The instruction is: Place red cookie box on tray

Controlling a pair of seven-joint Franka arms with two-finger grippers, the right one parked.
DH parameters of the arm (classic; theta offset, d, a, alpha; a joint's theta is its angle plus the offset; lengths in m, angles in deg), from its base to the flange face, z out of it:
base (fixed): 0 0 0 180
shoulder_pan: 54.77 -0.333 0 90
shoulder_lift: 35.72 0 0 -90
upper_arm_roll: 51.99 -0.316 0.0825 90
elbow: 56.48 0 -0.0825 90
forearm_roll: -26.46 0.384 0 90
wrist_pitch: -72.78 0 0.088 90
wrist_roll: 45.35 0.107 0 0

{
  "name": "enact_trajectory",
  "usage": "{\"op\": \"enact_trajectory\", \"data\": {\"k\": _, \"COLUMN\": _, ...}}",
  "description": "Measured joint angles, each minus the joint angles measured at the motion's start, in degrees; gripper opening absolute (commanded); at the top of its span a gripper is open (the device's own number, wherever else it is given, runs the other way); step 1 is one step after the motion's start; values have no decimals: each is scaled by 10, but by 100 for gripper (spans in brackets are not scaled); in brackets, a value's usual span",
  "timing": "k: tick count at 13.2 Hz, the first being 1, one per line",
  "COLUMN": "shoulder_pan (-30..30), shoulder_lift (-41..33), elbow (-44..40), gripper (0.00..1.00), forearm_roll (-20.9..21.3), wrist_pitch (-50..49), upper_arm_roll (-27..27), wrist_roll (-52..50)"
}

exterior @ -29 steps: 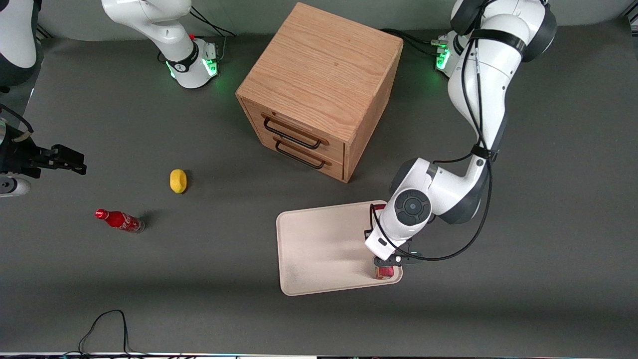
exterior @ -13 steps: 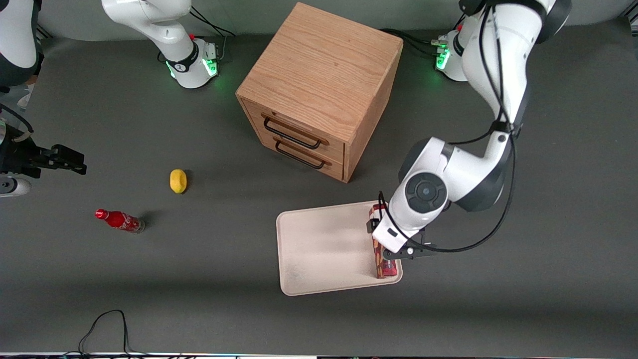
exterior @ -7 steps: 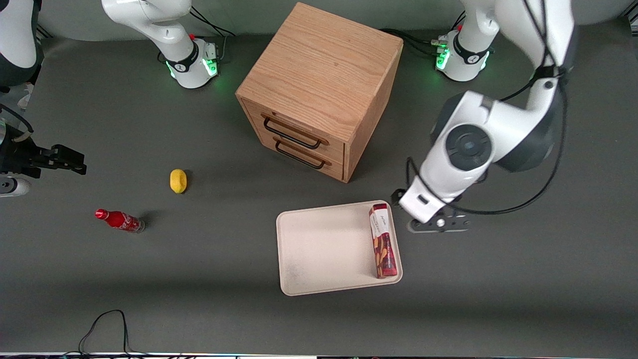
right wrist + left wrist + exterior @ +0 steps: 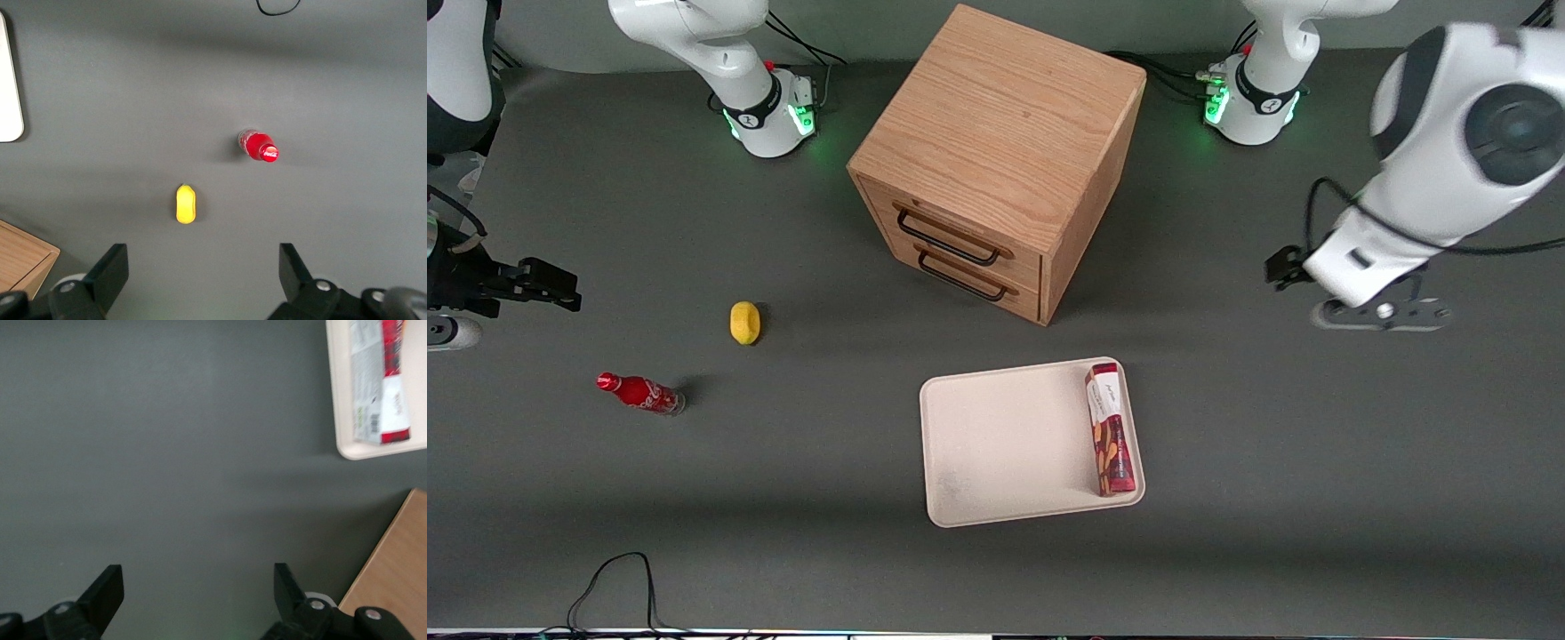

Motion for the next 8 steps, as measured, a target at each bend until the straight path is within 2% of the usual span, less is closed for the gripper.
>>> {"op": "enact_trajectory", "data": {"k": 5, "shoulder_pan": -6, "shoulder_lift": -65, "elbow": 23, "gripper": 100, "forearm_roll": -8, "wrist_pitch": -47, "upper_arm_roll": -74, "wrist_roll": 26}}
{"op": "enact_trajectory", "data": {"k": 8, "shoulder_pan": -24, "shoulder_lift": -73, "elbow": 24, "gripper": 100, "forearm_roll": -7, "wrist_pitch": -47, "upper_arm_roll": -82, "wrist_roll": 54}}
